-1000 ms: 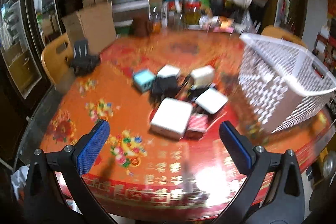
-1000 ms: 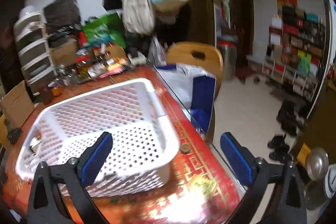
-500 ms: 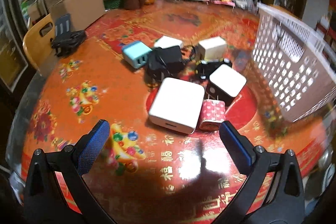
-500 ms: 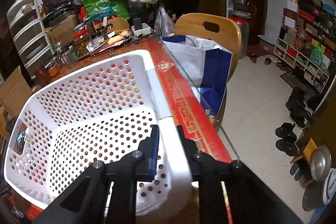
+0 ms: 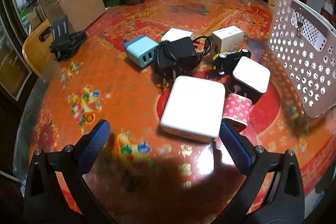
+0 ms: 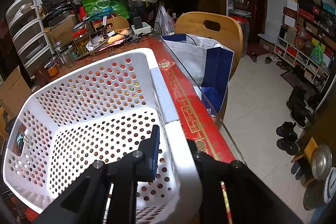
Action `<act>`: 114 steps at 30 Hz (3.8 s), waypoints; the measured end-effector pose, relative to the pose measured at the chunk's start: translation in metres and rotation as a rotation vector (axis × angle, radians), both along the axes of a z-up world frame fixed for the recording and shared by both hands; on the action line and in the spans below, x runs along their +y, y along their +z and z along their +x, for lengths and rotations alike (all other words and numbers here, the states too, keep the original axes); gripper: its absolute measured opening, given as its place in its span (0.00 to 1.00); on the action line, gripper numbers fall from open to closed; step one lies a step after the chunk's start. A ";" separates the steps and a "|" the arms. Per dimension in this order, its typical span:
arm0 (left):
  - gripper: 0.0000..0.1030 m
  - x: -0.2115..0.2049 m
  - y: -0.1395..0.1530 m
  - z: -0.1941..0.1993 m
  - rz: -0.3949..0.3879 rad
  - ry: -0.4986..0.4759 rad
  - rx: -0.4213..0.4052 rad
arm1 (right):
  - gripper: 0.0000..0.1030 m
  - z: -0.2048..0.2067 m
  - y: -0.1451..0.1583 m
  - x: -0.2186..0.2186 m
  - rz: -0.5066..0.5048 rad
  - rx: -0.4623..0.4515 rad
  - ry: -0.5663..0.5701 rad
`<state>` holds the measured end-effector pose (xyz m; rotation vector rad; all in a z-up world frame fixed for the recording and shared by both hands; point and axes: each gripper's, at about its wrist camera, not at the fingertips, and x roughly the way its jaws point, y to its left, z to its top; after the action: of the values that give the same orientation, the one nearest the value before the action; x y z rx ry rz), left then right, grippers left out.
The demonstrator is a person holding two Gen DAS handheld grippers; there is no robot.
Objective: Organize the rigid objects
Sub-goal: 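Reach the left tool to the white square charger and grasp it, then carry the white charger into the basket and open the left tool, then grasp the pink polka-dot charger with the left tool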
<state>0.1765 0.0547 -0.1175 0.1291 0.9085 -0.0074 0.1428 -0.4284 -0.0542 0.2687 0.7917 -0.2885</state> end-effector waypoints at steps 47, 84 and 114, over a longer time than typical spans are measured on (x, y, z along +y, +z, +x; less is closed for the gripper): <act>0.52 -0.272 0.153 0.056 0.561 -0.356 -0.276 | 0.13 0.007 -0.003 0.000 -0.029 0.007 0.038; 1.00 -0.055 0.087 0.034 0.014 -0.153 0.013 | 0.13 0.008 -0.002 -0.003 -0.017 0.019 0.060; 0.40 -0.077 -0.028 0.035 -0.013 -0.146 0.015 | 0.13 0.011 -0.001 0.000 -0.043 0.046 0.041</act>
<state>0.2110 -0.0226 -0.1452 0.1830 0.9124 -0.1505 0.1538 -0.4281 -0.0556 0.2056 0.8350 -0.2734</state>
